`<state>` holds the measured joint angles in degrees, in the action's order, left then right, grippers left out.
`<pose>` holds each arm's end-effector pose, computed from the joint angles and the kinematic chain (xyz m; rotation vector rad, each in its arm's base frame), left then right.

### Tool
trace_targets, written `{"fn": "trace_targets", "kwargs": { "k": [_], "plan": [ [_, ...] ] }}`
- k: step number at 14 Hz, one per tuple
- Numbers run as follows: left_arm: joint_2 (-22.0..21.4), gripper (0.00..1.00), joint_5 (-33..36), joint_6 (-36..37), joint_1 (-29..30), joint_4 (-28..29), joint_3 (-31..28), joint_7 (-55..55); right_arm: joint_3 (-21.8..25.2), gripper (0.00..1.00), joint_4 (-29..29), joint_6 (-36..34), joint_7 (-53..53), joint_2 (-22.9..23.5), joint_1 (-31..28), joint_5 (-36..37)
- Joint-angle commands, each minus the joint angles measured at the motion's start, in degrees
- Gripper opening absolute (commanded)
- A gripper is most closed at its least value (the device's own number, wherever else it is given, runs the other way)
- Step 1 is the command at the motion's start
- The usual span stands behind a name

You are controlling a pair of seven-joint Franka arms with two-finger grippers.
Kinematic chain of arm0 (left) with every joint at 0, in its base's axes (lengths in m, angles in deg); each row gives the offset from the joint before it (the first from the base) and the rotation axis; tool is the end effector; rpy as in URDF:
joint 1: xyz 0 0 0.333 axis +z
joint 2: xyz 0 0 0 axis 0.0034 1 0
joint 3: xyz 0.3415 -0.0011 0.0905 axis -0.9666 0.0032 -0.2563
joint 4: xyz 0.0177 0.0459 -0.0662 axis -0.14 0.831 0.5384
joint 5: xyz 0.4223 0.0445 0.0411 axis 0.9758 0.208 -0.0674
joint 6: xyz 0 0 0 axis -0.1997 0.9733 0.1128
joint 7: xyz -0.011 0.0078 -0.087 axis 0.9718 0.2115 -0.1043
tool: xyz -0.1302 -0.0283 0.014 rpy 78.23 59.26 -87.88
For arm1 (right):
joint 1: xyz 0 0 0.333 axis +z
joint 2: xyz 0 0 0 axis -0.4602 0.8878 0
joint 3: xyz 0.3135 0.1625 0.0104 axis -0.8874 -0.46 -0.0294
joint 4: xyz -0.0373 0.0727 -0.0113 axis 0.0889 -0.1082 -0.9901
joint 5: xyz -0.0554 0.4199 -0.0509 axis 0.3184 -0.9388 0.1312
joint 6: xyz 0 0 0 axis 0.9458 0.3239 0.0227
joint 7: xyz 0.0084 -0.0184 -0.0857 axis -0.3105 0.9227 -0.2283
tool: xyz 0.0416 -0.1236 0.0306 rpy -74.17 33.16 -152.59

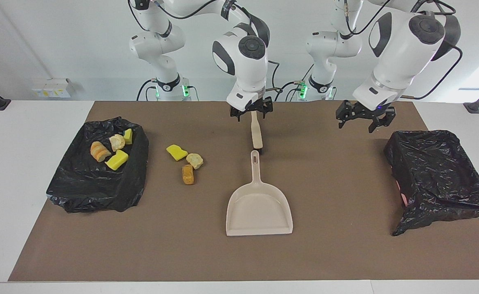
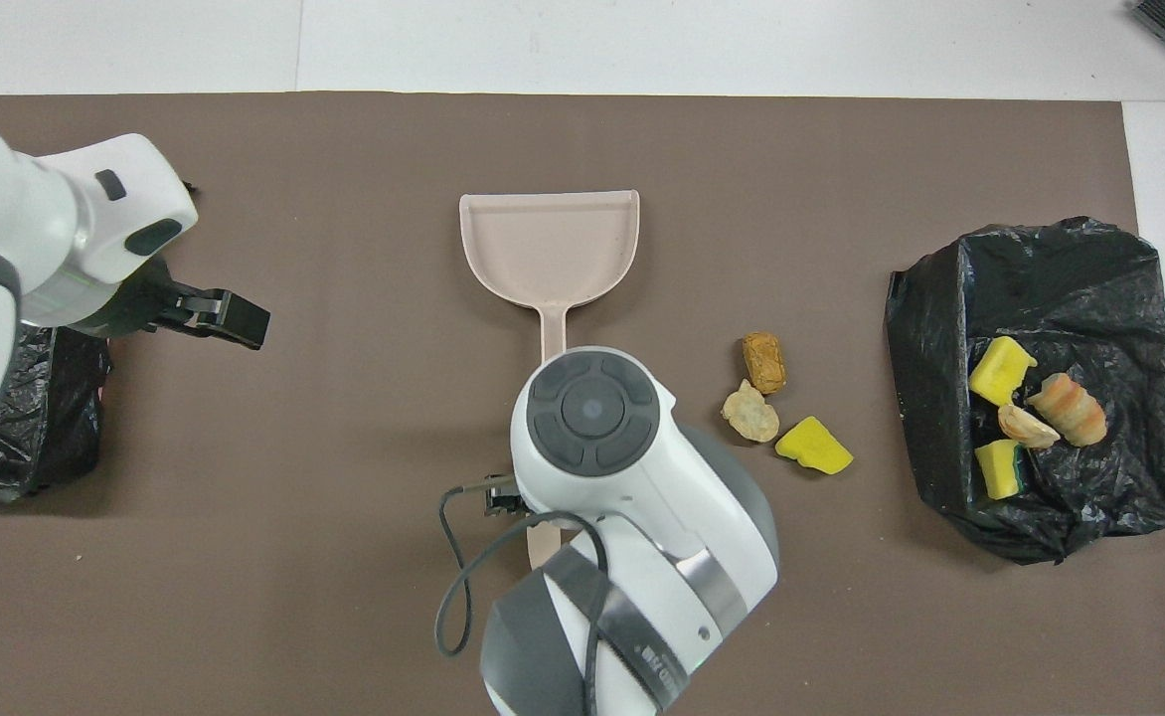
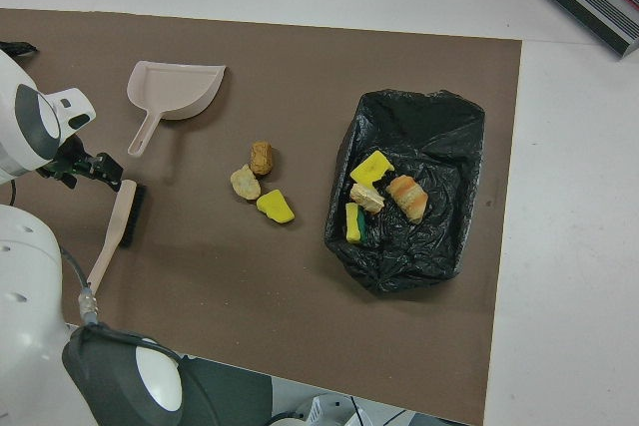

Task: Sweep and dump trash in bin

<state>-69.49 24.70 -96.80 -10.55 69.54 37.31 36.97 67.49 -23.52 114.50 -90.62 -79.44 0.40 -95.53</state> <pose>0.6045 -0.1547 0.5657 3.0930 -0.3741 -0.0822 0.4588 0.4278 0.4370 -3.0585 -0.1691 0.2496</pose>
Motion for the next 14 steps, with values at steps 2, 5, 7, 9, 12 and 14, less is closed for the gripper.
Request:
{"fn": "trace_targets", "kwargs": {
  "k": [2,5,7,9,12,14],
  "plan": [
    [3.21,1.00,0.58,-4.46,-4.45,-1.13,-0.56,4.74,0.22,1.00,-12.69,6.72,0.95,-5.37,2.94,-4.29],
    [8.03,1.00,1.72,-5.09,-8.66,-3.58,-0.56,7.82,0.22,1.00,-17.00,11.48,0.77,-5.10,5.16,-4.29],
    [12.69,1.00,3.31,-7.36,-12.88,-5.25,-0.56,13.43,0.22,1.00,-18.75,12.44,0.60,-5.01,6.30,-4.29],
    [14.19,1.00,2.96,-10.79,-14.91,-5.17,-0.56,17.48,0.22,1.00,-20.69,15.42,-0.80,-4.75,8.39,-4.29],
    [17.01,1.00,2.69,-17.20,-18.69,-4.82,-0.56,24.69,0.22,1.00,-21.58,15.52,-2.57,-5.10,9.73,-4.29],
    [18.15,1.00,2.69,-19.49,-20.01,-4.56,-0.56,27.15,0.22,1.00,-22.11,15.87,-2.39,-4.84,9.90,-4.29]
  ]
}}
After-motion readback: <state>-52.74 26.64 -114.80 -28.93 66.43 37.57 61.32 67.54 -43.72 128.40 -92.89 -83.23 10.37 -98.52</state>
